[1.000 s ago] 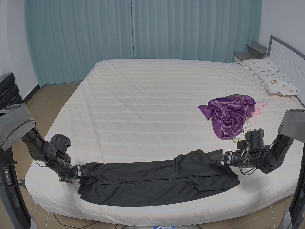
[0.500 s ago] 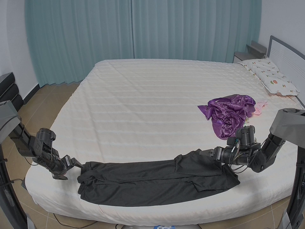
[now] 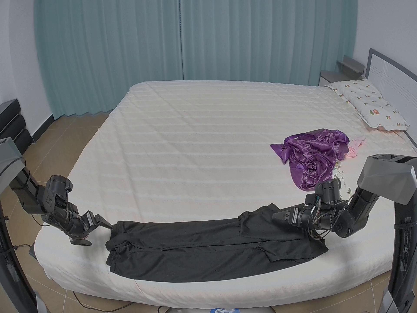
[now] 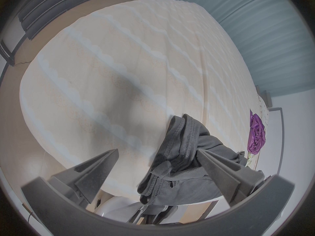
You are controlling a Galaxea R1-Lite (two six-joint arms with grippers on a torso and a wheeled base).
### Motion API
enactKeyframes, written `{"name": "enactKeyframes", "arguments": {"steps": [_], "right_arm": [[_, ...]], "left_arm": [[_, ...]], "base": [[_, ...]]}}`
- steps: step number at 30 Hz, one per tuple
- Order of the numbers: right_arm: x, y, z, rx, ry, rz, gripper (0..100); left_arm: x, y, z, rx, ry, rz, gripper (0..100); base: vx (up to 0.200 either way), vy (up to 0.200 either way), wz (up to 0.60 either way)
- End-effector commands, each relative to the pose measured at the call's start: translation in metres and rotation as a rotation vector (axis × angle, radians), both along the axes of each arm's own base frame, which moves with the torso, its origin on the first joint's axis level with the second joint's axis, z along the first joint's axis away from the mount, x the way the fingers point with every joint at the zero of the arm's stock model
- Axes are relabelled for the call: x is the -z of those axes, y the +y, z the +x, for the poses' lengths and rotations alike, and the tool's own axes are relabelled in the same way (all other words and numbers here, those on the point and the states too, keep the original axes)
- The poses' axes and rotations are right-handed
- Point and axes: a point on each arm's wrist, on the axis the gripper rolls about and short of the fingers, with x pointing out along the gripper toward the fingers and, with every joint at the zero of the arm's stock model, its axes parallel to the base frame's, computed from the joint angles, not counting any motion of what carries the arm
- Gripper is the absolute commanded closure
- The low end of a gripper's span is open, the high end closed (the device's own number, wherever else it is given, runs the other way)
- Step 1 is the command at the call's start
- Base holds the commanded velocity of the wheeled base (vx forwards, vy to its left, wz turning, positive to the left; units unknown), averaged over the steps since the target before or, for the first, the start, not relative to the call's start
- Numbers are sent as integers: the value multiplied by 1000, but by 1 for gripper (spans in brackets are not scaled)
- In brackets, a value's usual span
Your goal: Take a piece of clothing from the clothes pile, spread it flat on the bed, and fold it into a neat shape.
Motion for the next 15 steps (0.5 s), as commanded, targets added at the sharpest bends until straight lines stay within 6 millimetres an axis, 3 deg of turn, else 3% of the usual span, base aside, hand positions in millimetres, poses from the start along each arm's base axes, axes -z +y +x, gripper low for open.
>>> {"name": "enactKeyframes", "arguments": {"steps": [1, 11, 15], "right_arm": [[2, -1, -2, 1, 11, -2, 100], [-24, -20, -26, 32, -3, 5, 100], [-23, -24, -34, 40, 19, -1, 100]], "left_arm": [[1, 0, 0, 0, 4, 0, 0], [3, 0, 0, 1, 8, -1, 0], [3, 0, 0, 2, 8, 0, 0]], "base": [[0, 0, 0], [0, 0, 0], [0, 0, 0]]}}
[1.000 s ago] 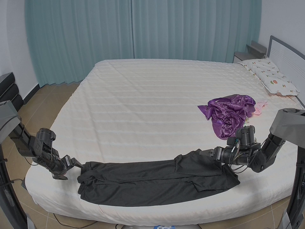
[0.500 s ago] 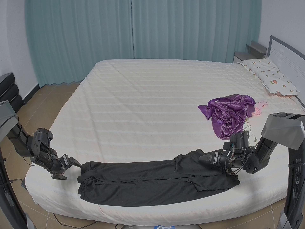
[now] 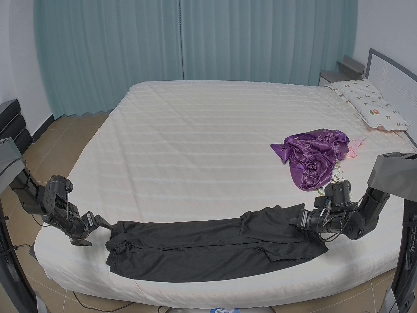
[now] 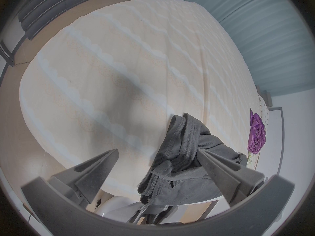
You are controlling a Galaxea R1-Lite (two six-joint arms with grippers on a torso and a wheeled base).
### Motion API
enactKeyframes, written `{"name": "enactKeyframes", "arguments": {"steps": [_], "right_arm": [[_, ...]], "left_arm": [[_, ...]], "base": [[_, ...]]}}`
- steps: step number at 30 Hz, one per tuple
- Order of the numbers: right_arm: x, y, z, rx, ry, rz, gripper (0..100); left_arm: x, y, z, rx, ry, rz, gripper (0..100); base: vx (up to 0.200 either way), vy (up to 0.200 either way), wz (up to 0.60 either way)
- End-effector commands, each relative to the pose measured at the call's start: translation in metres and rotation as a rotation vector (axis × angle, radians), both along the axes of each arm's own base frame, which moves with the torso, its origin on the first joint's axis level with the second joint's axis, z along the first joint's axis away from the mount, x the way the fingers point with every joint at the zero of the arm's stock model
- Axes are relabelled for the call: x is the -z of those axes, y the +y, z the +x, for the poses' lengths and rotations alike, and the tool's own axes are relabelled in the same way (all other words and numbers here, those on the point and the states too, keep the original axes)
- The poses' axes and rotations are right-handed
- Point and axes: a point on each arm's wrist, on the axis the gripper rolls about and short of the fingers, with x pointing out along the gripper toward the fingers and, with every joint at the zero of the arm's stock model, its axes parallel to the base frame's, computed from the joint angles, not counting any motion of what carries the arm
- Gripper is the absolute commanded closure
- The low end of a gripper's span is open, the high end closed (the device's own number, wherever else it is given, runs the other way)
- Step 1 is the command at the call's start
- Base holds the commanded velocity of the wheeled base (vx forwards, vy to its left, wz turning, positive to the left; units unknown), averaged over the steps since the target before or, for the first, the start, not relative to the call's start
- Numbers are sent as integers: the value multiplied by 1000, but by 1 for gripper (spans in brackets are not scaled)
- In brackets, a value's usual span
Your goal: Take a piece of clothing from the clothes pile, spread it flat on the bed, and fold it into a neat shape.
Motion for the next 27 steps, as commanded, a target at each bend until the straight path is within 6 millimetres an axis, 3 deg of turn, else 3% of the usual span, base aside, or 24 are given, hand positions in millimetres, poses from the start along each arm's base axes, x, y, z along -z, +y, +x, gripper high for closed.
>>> {"name": "enactKeyframes", "arguments": {"steps": [1, 13, 14, 22, 27], "right_arm": [[-8, -6, -8, 9, -5, -2, 100], [3, -14, -22, -13, 38, -49, 100], [3, -14, -23, -15, 39, -54, 0], [-15, -15, -28, 15, 9, -29, 0], [-35, 5, -54, 116, 60, 70, 0]], "left_arm": [[1, 0, 0, 2, 3, 1, 0], [2, 0, -1, 2, 8, 1, 0], [1, 0, -2, 2, 8, 1, 0], [-1, -1, -2, -6, 4, -2, 0], [-8, -8, -4, -17, -4, -12, 0]], "base": [[0, 0, 0], [0, 0, 0], [0, 0, 0], [0, 0, 0], [0, 0, 0]]}}
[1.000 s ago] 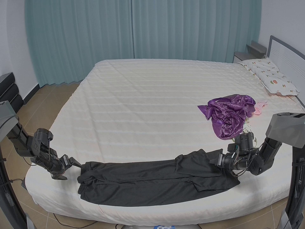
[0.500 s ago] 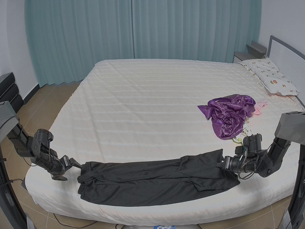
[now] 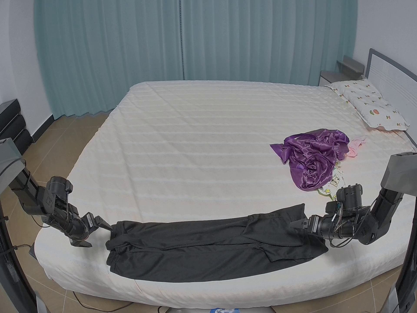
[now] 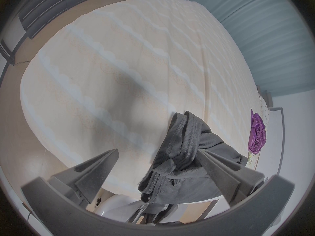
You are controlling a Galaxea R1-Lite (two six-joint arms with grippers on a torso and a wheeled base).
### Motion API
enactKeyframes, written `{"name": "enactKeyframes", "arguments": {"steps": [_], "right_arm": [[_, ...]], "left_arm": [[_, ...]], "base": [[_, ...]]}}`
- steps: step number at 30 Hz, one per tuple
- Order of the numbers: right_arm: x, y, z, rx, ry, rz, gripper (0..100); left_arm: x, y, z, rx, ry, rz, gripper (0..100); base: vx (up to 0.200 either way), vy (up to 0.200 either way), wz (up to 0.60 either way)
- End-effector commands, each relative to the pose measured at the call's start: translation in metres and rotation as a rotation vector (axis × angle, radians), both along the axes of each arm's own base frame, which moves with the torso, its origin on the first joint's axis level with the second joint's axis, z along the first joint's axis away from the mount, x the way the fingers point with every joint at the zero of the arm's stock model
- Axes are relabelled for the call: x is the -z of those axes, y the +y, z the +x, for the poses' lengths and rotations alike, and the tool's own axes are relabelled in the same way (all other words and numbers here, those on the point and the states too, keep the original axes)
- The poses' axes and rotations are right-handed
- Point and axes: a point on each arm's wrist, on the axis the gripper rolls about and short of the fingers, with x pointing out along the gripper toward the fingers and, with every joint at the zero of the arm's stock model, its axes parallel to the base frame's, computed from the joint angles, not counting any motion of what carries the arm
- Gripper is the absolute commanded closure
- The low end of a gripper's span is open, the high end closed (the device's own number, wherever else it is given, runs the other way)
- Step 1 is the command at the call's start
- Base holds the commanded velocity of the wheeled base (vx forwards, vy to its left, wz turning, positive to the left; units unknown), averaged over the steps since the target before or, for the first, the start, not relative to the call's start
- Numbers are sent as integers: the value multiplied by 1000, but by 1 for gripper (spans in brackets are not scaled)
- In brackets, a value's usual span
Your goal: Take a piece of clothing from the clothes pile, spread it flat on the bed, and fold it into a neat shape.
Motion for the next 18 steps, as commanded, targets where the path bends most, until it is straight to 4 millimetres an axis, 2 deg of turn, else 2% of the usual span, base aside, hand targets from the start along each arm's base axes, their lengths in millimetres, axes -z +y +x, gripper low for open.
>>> {"name": "enactKeyframes", "arguments": {"steps": [1, 5, 8, 18], "right_arm": [[-21, 19, -25, 80, 20, 62, 0], [-17, 31, -32, 191, 67, 81, 0], [-14, 33, -35, 230, 88, 89, 0], [-13, 33, -37, 241, 100, 99, 0]], "left_arm": [[-9, -10, 0, -26, -11, -20, 0], [-10, -28, 5, -56, -21, -40, 0], [-6, -37, 3, -59, -13, -20, 0], [4, -46, -7, -62, 38, 50, 0]], "base": [[0, 0, 0], [0, 0, 0], [0, 0, 0], [0, 0, 0]]}}
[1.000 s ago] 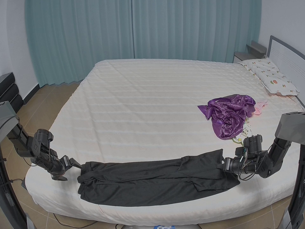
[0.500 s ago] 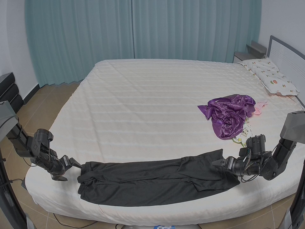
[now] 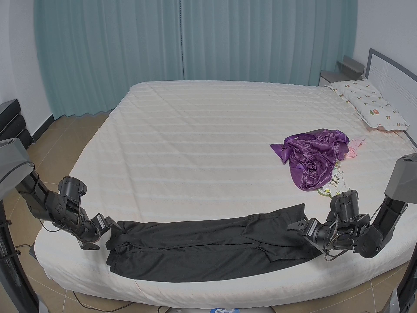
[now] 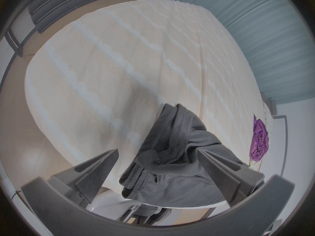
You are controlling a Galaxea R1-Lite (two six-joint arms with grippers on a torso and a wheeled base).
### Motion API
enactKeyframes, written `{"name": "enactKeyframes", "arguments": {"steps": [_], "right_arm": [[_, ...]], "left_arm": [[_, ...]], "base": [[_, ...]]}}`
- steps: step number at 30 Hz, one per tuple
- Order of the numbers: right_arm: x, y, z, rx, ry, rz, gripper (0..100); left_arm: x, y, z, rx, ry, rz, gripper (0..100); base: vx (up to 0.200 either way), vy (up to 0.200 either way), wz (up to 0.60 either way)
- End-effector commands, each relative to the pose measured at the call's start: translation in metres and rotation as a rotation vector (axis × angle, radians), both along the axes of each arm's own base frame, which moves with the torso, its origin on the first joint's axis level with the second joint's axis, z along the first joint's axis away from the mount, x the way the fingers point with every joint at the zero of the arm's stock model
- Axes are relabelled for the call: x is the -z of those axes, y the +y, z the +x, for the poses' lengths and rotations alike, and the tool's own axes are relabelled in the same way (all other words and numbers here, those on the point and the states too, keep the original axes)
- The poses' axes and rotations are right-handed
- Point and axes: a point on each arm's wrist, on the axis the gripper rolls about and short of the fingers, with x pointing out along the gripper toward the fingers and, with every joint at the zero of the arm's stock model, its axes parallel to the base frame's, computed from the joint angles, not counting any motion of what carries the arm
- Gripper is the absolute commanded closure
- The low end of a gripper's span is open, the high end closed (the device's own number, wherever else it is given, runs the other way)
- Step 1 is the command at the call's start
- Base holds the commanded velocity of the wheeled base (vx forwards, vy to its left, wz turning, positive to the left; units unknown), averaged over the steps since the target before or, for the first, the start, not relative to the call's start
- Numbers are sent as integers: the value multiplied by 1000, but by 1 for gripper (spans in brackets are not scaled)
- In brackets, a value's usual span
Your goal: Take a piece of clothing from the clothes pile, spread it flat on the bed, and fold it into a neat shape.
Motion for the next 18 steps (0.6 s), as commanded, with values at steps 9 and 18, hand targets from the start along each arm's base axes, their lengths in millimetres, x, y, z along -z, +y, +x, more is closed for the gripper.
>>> {"name": "enactKeyframes", "arguments": {"steps": [9, 18], "right_arm": [[0, 2, -2, -9, 3, 0, 0], [8, 17, -2, 23, 47, 45, 0]], "left_arm": [[9, -11, 3, -44, -11, -1, 0], [20, -17, 9, -105, -72, 92, 100]], "base": [[0, 0, 0], [0, 0, 0]]}}
